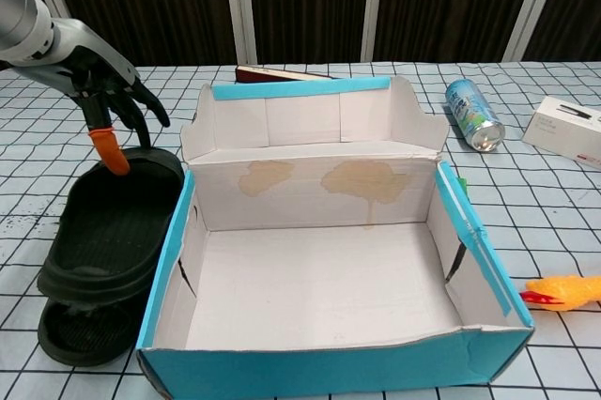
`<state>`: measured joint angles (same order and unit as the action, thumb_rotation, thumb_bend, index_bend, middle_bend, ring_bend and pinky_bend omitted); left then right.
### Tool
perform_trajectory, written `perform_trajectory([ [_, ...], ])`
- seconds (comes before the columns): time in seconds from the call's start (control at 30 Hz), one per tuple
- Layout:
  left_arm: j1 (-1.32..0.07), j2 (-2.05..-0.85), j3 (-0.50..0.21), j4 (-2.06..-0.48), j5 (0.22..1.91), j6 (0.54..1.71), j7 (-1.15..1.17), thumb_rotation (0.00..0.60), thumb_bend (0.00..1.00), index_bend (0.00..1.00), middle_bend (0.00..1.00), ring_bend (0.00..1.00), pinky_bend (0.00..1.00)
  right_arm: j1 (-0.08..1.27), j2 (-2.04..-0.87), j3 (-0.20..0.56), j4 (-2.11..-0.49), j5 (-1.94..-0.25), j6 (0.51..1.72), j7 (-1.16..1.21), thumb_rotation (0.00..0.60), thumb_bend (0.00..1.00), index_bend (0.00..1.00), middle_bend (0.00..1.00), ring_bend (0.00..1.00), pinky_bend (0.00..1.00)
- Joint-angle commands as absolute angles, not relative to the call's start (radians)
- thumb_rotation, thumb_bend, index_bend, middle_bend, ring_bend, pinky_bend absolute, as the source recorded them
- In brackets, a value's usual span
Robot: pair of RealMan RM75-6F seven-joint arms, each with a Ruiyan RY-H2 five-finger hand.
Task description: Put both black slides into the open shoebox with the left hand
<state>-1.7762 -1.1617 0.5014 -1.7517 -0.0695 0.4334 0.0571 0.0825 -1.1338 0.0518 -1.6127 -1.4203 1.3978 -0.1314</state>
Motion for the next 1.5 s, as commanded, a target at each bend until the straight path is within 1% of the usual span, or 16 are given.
perform_trajectory([
  [0.03, -1.780, -1.171, 0.505, -1.745, -0.077, 0.431, 0.057, 0.600, 0.13, 0.05, 0.19, 0.02, 0.15, 0.083, -1.134, 0.053, -1.612, -1.418, 1.396, -0.133, 0.600, 0.16, 0.00, 0.05, 0.09, 0.07],
  [0.33, -1.794, -1.194, 0.512, -1.736, -0.094, 0.439, 0.060, 0.600, 0.14, 0.05, 0.23, 0.06, 0.18, 0.085, -1.135, 0.052, -1.610, -1.417, 1.393, -0.135, 0.600, 0.16, 0.00, 0.05, 0.09, 0.07],
  [0.63, -1.802, -1.186, 0.511, -1.750, -0.102, 0.456, 0.059, 0.600, 0.18, 0.07, 0.28, 0.10, 0.21, 0.085, -1.135, 0.052, -1.611, -1.417, 1.395, -0.135, 0.600, 0.16, 0.00, 0.05, 0.09, 0.07],
  [0.73, -1.802, -1.183, 0.508, -1.754, -0.104, 0.460, 0.058, 0.600, 0.21, 0.08, 0.30, 0.12, 0.23, 0.084, -1.135, 0.052, -1.612, -1.417, 1.395, -0.135, 0.600, 0.16, 0.00, 0.05, 0.09, 0.07],
  [0.9, -1.799, -1.184, 0.504, -1.756, -0.113, 0.478, 0.059, 0.600, 0.31, 0.11, 0.36, 0.17, 0.27, 0.084, -1.133, 0.052, -1.614, -1.410, 1.391, -0.136, 0.600, 0.16, 0.00, 0.05, 0.09, 0.07],
  [1.03, -1.800, -1.178, 0.504, -1.760, -0.121, 0.488, 0.064, 0.600, 0.36, 0.13, 0.39, 0.20, 0.29, 0.084, -1.132, 0.052, -1.617, -1.408, 1.390, -0.137, 0.600, 0.16, 0.00, 0.05, 0.09, 0.07],
  [1.17, -1.804, -1.157, 0.504, -1.778, -0.124, 0.499, 0.073, 0.600, 0.40, 0.16, 0.43, 0.24, 0.31, 0.084, -1.131, 0.052, -1.620, -1.403, 1.388, -0.138, 0.600, 0.16, 0.00, 0.05, 0.09, 0.07],
  [1.3, -1.809, -1.125, 0.509, -1.804, -0.124, 0.517, 0.084, 0.600, 0.41, 0.18, 0.47, 0.27, 0.33, 0.083, -1.131, 0.052, -1.623, -1.403, 1.389, -0.141, 0.600, 0.16, 0.00, 0.05, 0.09, 0.07],
  [1.5, -1.815, -1.052, 0.514, -1.855, -0.116, 0.545, 0.098, 0.600, 0.42, 0.20, 0.48, 0.28, 0.33, 0.083, -1.131, 0.052, -1.626, -1.400, 1.388, -0.146, 0.600, 0.16, 0.00, 0.05, 0.09, 0.07],
])
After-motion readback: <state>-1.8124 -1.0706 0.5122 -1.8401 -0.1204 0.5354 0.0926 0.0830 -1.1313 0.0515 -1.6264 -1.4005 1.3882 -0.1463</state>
